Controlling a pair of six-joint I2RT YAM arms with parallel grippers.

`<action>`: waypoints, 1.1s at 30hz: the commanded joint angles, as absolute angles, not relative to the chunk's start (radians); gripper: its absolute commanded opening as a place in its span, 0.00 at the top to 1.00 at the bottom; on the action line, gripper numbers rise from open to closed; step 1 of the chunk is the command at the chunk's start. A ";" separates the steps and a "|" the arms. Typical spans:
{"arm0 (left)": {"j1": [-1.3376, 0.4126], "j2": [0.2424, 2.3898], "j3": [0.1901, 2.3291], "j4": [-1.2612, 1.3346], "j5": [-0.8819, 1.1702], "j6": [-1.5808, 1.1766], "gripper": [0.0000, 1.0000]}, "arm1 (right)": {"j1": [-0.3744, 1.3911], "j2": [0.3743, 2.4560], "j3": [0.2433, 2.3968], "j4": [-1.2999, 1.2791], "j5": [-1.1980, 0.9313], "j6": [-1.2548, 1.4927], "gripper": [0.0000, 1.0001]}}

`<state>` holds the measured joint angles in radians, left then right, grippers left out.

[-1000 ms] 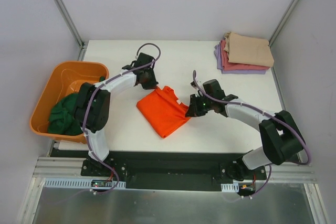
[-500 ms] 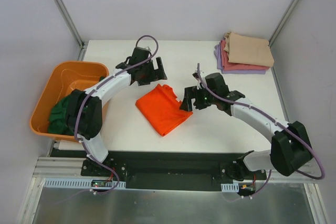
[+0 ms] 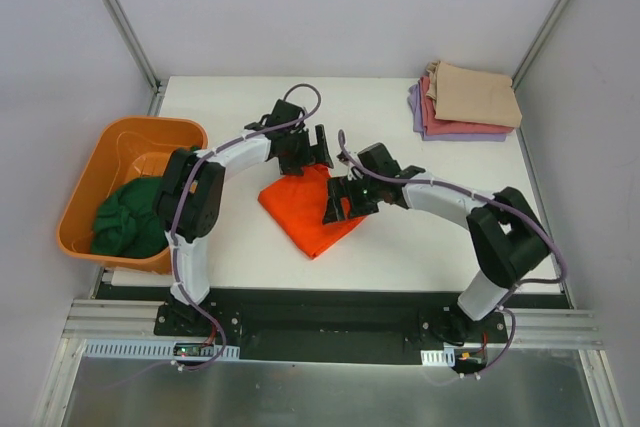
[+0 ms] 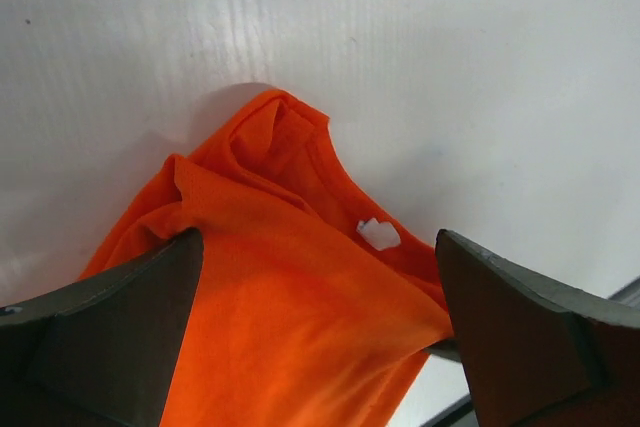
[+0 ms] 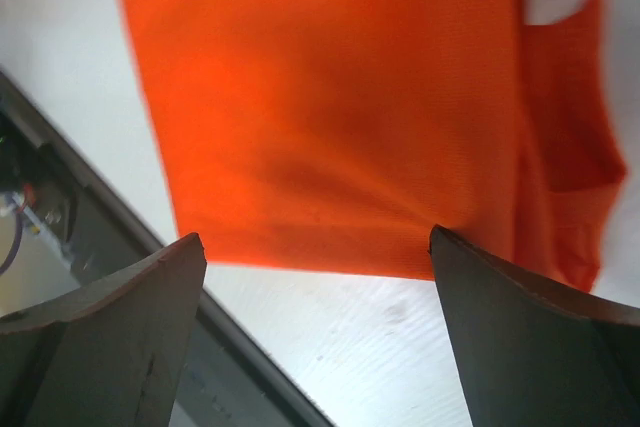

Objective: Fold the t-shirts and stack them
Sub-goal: Fold the long partially folded tshirt into a neat square, then put the neatly folded tshirt into the corner of the board with the right arm

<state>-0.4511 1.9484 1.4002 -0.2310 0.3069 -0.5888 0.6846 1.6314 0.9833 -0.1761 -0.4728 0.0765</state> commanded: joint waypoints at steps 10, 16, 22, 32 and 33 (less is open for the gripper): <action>-0.437 2.045 1.462 -0.360 0.016 -0.591 0.01 | 0.545 1.901 1.166 -0.291 -0.215 0.008 0.04; -0.442 1.844 1.211 -0.365 0.127 -0.675 0.01 | 0.537 1.882 1.301 -0.408 -0.078 -0.104 0.04; -0.488 1.631 1.063 -0.344 0.086 -0.742 0.01 | 0.543 1.726 1.305 -0.396 -0.109 -0.130 0.04; -0.492 1.440 1.014 -0.336 0.057 -0.707 0.01 | 0.529 1.171 0.883 -0.036 0.054 0.049 0.04; -0.492 1.431 1.000 -0.336 0.066 -0.707 0.01 | 0.529 1.161 0.852 -0.014 0.011 0.037 0.04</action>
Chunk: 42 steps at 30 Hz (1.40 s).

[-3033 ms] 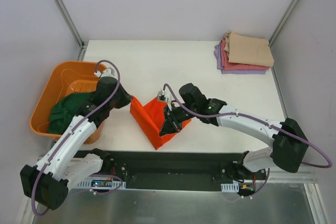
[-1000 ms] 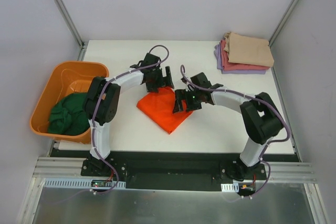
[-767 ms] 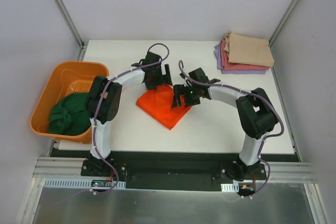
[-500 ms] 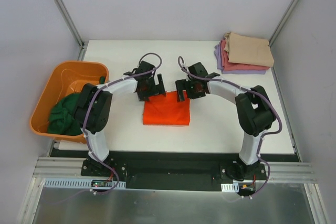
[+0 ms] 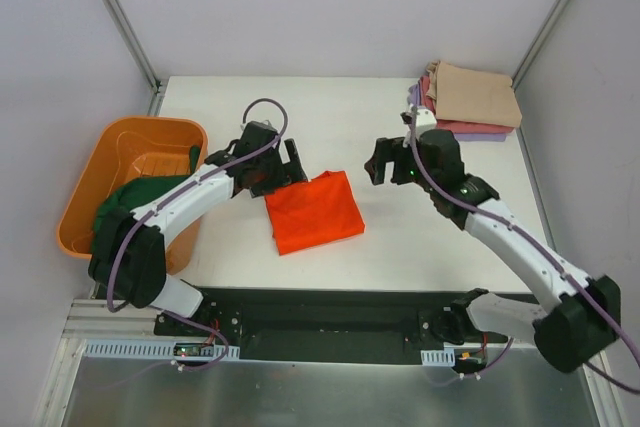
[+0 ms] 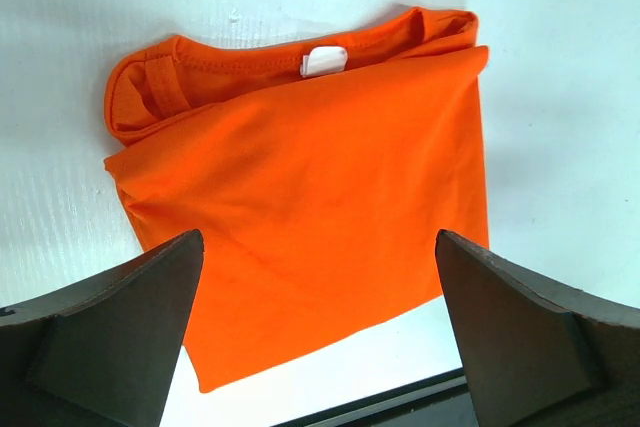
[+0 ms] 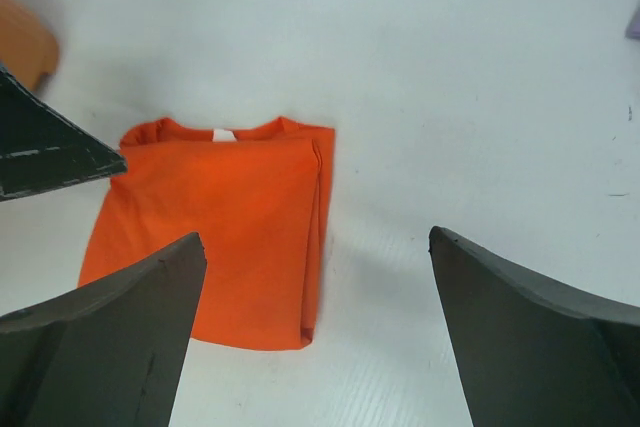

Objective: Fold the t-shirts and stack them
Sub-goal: Put the neatly folded tshirt into the corner of the board with the right arm

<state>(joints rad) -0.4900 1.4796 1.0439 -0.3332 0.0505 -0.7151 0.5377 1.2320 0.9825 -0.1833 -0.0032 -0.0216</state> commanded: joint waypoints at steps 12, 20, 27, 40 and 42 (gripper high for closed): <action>-0.483 1.198 0.796 -0.360 -0.106 -0.747 0.01 | 0.610 1.573 1.098 -0.267 -0.132 0.070 0.04; -0.477 1.075 0.723 -0.394 -0.166 -0.756 0.01 | 0.698 1.827 1.264 -0.368 0.039 0.095 0.02; -0.477 1.097 0.719 -0.394 -0.173 -0.769 0.01 | 0.765 1.887 1.279 -0.417 0.161 0.095 0.07; -0.477 1.151 0.732 -0.394 -0.178 -0.776 0.01 | 0.833 2.022 1.261 -0.362 0.109 0.209 0.31; -0.477 1.138 0.727 -0.394 -0.189 -0.779 0.01 | 0.834 2.032 1.258 -0.348 0.095 0.222 0.38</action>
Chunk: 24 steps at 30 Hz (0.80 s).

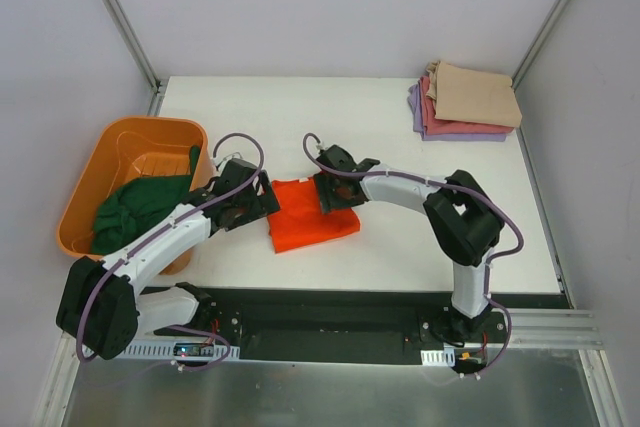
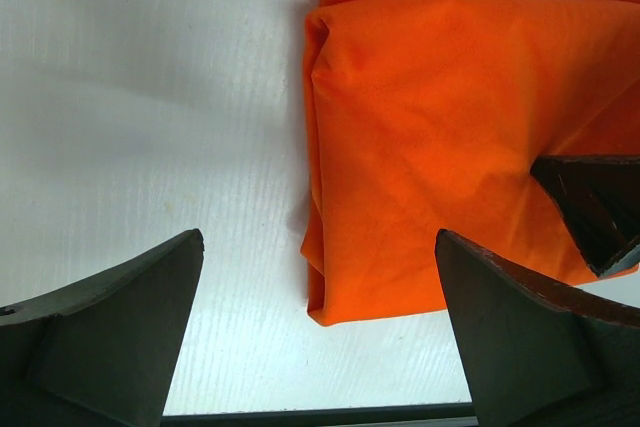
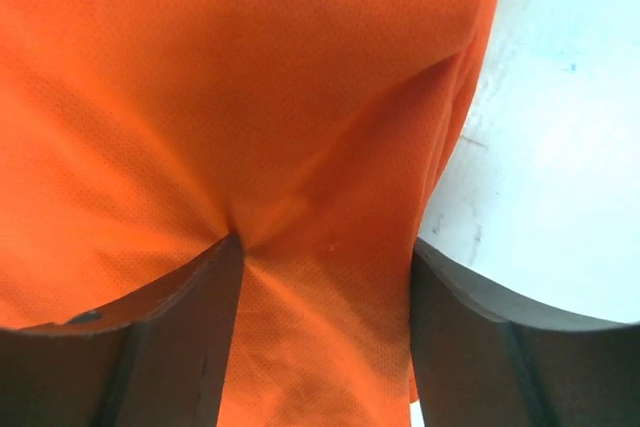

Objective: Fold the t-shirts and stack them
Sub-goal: Put the neatly folded tshirt into the corner of the board with the right arm

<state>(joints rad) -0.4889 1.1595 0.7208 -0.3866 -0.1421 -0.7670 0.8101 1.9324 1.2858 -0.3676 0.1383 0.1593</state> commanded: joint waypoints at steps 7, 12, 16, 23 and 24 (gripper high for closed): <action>-0.471 1.077 0.704 -0.394 -0.259 -0.788 0.01 | 0.834 1.987 1.158 -0.167 0.061 0.230 0.70; -0.466 1.051 0.695 -0.399 -0.287 -0.787 0.01 | 0.834 1.936 1.144 -0.114 0.123 0.160 0.99; -0.459 1.040 0.690 -0.410 -0.310 -0.787 0.01 | 0.825 1.870 1.166 -0.107 0.236 0.059 0.99; -0.456 1.037 0.709 -0.446 -0.371 -0.778 0.01 | 0.781 1.851 1.284 -0.123 0.533 -0.211 1.00; -0.456 1.037 0.710 -0.451 -0.379 -0.775 0.01 | 0.766 1.861 1.314 -0.149 0.566 -0.236 1.00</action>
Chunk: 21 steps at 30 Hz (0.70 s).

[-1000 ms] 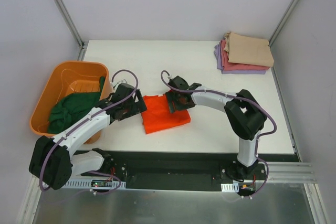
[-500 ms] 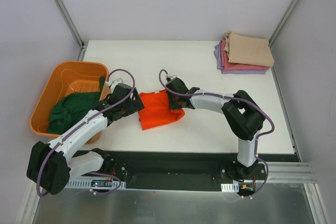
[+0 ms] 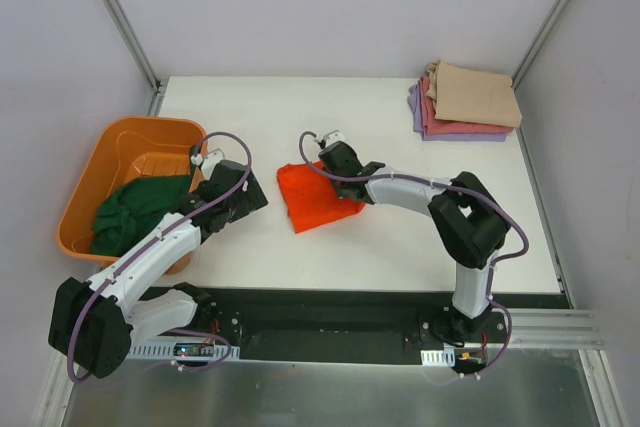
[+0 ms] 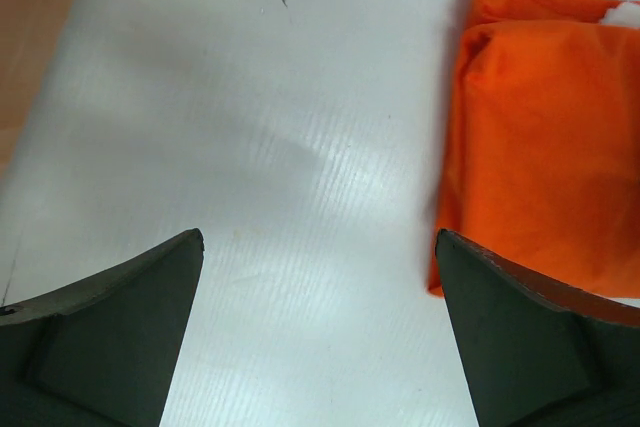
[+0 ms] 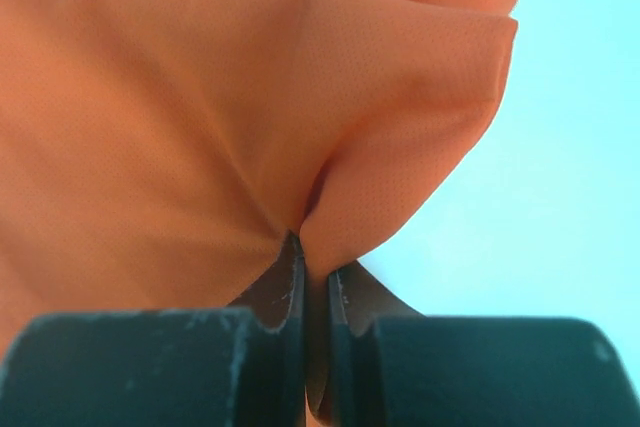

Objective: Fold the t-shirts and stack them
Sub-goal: Put the neatly folded tshirt into the corner of the board with the right arm

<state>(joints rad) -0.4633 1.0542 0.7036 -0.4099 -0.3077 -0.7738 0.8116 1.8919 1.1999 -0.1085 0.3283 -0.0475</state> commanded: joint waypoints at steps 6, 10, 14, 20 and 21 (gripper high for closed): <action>-0.454 1.052 0.727 -0.463 -0.413 -0.755 0.01 | 0.655 1.876 1.399 -0.134 0.664 -0.380 1.00; -0.453 1.052 0.732 -0.465 -0.428 -0.752 0.01 | 0.577 1.910 1.475 -0.094 0.657 -0.532 1.00; -0.449 1.054 0.733 -0.466 -0.446 -0.744 0.01 | 0.506 1.973 1.558 -0.065 0.623 -0.670 1.00; -0.442 1.060 0.750 -0.476 -0.469 -0.726 0.01 | 0.408 2.043 1.702 -0.058 0.584 -0.807 0.99; -0.440 1.063 0.758 -0.480 -0.474 -0.719 0.01 | 0.397 2.051 1.721 -0.057 0.592 -0.827 0.99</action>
<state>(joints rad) -0.4503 1.0554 0.7067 -0.4572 -0.4221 -0.7559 0.4347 2.0354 1.6184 -0.1013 0.5808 -0.6857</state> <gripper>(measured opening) 0.990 0.054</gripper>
